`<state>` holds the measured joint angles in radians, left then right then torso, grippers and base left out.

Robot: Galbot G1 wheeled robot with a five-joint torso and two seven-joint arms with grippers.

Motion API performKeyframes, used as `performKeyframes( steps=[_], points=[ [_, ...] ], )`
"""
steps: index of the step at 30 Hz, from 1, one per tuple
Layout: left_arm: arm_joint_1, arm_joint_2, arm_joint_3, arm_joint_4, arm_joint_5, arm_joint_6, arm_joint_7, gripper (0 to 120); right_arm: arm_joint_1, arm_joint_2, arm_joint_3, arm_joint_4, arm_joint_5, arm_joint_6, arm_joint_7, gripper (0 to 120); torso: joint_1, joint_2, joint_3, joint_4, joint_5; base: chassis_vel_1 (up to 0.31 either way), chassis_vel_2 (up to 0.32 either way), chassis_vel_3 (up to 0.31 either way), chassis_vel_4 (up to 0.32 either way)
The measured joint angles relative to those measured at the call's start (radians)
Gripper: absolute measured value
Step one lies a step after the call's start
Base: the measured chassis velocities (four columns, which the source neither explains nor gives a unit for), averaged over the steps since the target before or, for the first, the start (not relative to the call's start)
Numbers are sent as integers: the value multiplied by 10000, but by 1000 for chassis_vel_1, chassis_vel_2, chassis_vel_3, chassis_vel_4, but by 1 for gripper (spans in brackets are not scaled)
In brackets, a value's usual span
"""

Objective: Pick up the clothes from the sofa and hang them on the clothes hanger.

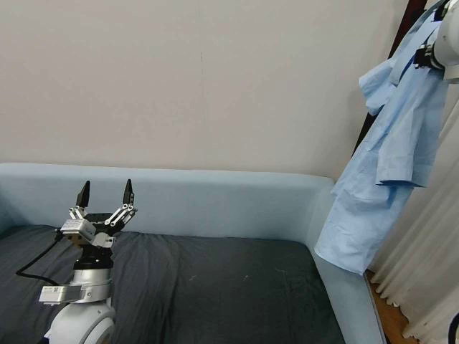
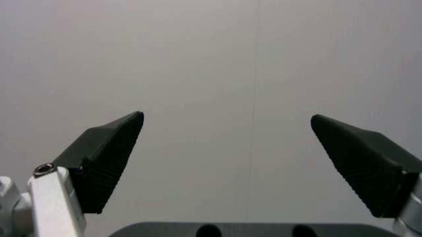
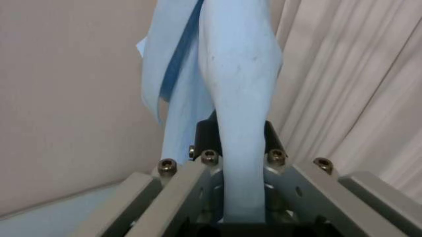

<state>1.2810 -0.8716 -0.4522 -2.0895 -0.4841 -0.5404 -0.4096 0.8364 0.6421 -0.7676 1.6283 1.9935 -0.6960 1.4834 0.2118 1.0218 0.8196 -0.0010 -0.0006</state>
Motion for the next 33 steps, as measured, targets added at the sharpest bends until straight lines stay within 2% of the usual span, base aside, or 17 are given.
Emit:
performKeyframes(
  steps=[12, 21, 33],
  points=[
    [-294, 186, -32, 491, -127, -66, -112, 100, -653, 1126, 357, -2047, -1435, -88, -816, 2, 0, 0, 1, -3, -1, 0, 0, 0, 0],
    [-526, 367, 41, 807, -318, -103, -126, 100, -1103, 2454, 759, -4235, -3401, 315, -1396, 2, 1, -1, 1, -3, 0, 0, 0, 0, 0],
    [-642, 627, -162, 1144, -727, -380, -134, 100, -1167, 3653, 954, -6044, -4367, 367, -2051, 2, 1, -1, 0, 3, -5, 0, 0, 0, 0]
  ],
)
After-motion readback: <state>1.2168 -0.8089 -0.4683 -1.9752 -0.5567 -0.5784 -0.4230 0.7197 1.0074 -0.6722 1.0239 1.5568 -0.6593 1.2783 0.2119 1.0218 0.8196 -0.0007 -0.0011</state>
